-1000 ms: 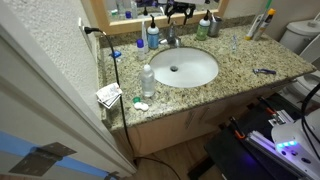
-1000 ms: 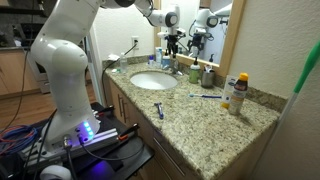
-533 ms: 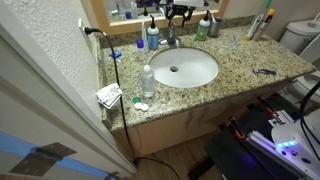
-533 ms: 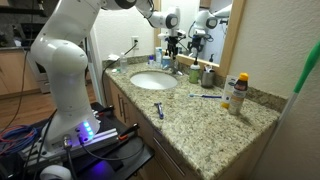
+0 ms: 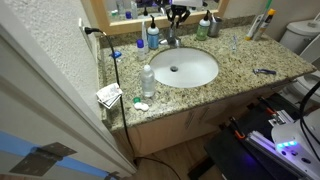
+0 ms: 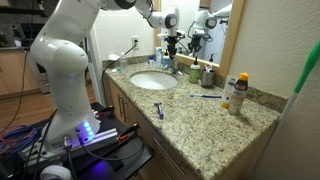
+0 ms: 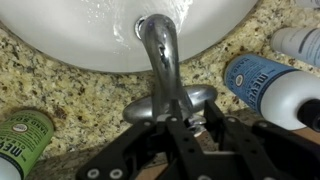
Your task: Push down the handle of the tap
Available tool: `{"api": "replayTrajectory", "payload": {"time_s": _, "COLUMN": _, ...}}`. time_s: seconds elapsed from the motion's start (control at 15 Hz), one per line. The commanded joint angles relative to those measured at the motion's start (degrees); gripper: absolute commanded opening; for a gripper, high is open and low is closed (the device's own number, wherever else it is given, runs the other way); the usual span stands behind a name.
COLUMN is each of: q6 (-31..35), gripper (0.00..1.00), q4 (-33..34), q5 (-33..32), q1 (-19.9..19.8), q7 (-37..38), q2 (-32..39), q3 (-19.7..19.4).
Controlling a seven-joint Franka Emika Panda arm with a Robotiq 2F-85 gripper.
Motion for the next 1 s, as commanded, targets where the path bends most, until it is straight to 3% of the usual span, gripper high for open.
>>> {"api": "replayTrajectory", "payload": {"time_s": 0.0, "q6": -0.9, "gripper": 0.07, "q4": -0.9, "q5": -0.2, "q1": 0.7, "q7": 0.0, "q2": -0.7, "q3": -1.6}}
{"api": "replayTrajectory", "payload": {"time_s": 0.2, "q6": -2.0, "gripper": 0.07, "q4": -0.8, "q5": -0.8, "q1": 0.8, "q7": 0.9, "q2": -0.1, "q3": -2.4}}
{"api": "replayTrajectory", "payload": {"time_s": 0.4, "q6": -7.8, "gripper": 0.07, "q4": -0.6, "q5": -1.2, "q1": 0.5, "q7": 1.5, "q2": 0.4, "q3": -3.0}}
{"api": "replayTrajectory", "payload": {"time_s": 0.93, "q6": -9.3, "gripper": 0.07, "q4": -3.0, "q5": 1.1, "q1": -0.6, "q7": 1.1, "q2": 2.3, "q3": -3.4}}
